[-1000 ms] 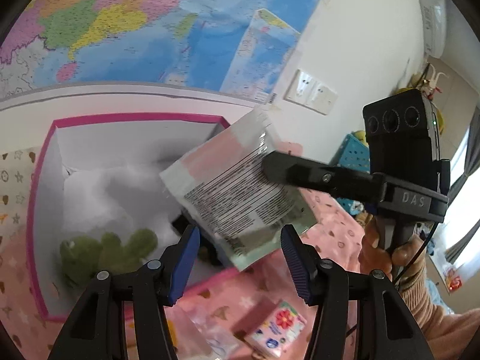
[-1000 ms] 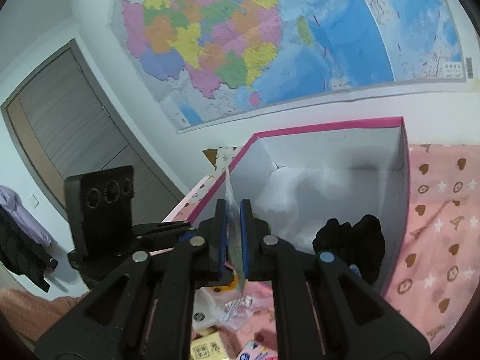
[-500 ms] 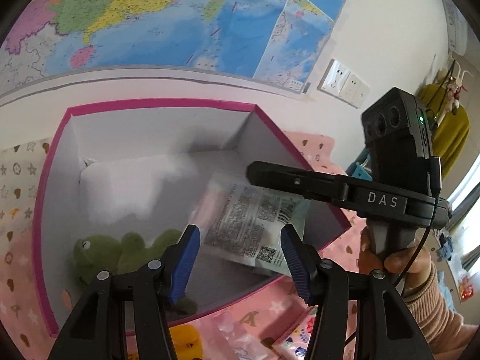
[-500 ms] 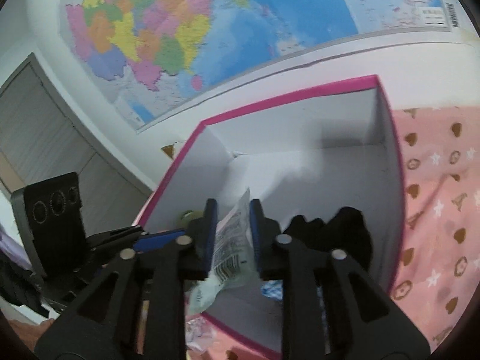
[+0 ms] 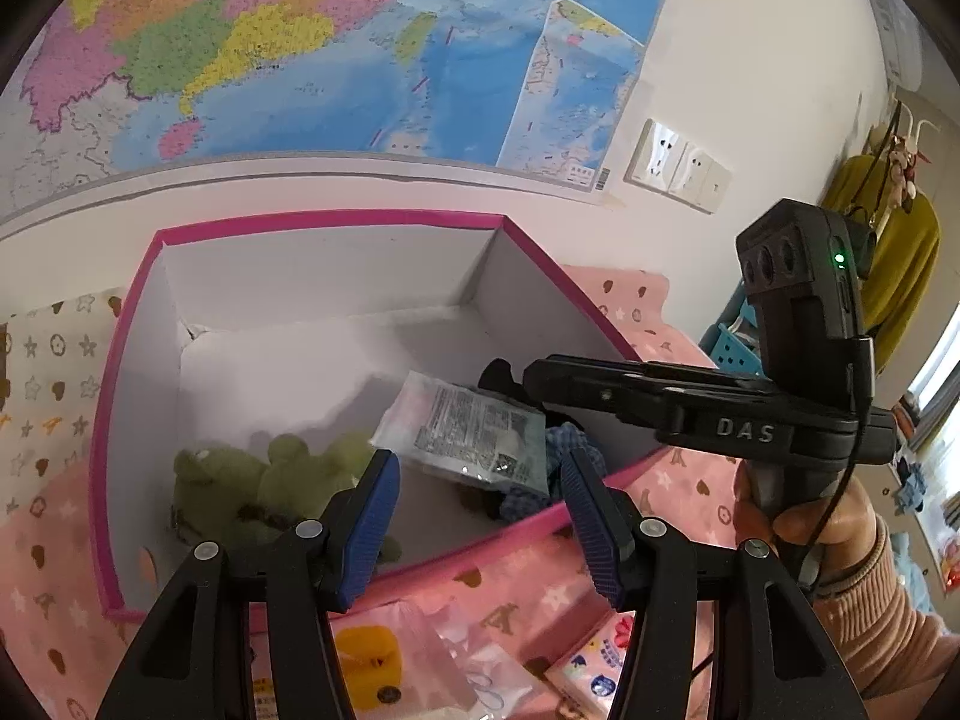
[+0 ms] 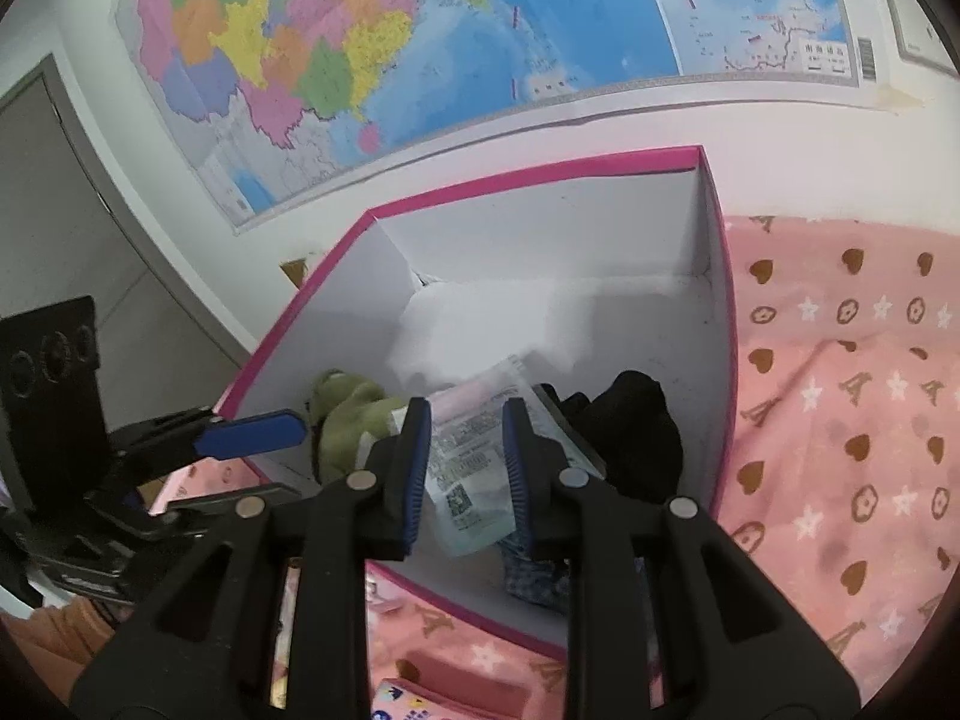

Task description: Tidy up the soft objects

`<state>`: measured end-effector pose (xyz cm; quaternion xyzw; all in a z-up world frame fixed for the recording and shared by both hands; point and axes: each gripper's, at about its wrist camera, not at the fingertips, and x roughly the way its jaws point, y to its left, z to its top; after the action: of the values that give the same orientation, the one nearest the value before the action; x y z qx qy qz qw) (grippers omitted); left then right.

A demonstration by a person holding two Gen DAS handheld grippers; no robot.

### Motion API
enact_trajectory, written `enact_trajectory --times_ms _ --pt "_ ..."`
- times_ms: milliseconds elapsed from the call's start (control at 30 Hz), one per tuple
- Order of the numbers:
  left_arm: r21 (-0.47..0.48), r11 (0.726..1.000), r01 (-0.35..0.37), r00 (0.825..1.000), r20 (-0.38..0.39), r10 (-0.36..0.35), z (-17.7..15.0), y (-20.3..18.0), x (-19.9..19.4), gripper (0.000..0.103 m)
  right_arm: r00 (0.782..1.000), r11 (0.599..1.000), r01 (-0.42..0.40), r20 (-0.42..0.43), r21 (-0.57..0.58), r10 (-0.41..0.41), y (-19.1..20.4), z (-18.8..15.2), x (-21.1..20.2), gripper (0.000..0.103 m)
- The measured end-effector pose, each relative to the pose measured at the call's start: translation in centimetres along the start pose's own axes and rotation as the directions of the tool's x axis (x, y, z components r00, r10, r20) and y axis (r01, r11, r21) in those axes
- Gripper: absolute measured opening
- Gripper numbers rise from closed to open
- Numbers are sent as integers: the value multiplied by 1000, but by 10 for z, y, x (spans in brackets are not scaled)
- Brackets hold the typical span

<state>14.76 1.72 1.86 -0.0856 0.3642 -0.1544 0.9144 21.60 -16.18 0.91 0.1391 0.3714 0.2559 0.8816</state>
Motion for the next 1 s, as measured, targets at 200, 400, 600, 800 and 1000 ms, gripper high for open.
enact_trajectory --times_ms 200,400,600,800,1000 --pt "21 1000 13 1000 24 -14 -10 -8 -16 57 1000 999 -4 17 -34 4 10 -6 -10 30" --pt "51 996 78 996 38 -80 -25 -21 -36 58 995 995 -56 74 -81 62 24 -26 -50 44" --pt "56 982 179 984 -24 -178 -56 -38 -36 58 996 995 -73 46 -73 76 21 -63 -74 46" --pt "63 981 184 975 -139 -174 -88 -55 -11 58 999 999 -36 -39 -1 36 2 -105 -67 46" --pt "40 987 154 968 -205 -143 -100 -55 8 58 994 997 -30 -102 71 37 -12 -134 -55 46"
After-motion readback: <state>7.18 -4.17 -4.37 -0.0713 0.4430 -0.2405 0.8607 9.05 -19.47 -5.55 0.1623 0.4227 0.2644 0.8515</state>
